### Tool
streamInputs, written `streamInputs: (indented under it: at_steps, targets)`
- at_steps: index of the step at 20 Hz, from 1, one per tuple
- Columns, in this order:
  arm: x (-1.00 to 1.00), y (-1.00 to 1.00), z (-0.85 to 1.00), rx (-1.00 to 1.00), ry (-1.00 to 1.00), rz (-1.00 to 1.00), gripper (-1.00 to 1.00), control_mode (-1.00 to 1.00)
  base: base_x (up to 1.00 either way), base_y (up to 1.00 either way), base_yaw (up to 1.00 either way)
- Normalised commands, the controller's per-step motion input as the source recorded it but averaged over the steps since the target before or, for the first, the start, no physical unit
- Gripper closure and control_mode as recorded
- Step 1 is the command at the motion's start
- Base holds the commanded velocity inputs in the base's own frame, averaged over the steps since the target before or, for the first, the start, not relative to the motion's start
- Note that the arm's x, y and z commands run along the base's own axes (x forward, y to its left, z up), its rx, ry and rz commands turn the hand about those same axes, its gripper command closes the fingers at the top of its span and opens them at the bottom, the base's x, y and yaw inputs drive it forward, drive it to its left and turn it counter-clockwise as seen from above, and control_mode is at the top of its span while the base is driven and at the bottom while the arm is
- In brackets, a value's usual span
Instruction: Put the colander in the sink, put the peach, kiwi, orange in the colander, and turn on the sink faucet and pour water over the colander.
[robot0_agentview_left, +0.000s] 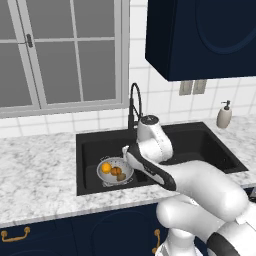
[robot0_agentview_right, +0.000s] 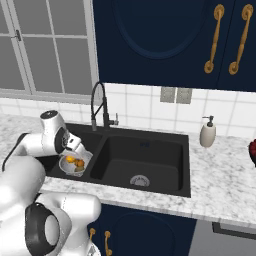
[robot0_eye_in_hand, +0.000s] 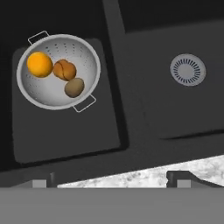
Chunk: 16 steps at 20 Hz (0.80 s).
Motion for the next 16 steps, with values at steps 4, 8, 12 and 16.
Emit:
streamInputs:
  at_steps: [4,8,12,16]
  targets:
    - [-0.03,-0.80,0.38,0.00,-0.04,-0.11,-1.00,-1.00,0.00,0.00,0.00]
    - [0.00,-0.78,0.40,0.00,-0.18,0.18,-1.00,-1.00,0.00,0.00,0.00]
    - [-0.13,-0.73,0.37,0.00,-0.19,0.41,-1.00,-1.00,0.00,0.00,0.00]
    - [-0.15,-0.67,0.25,-0.04,-0.30,0.36,-1.00,-1.00,0.00,0.00,0.00]
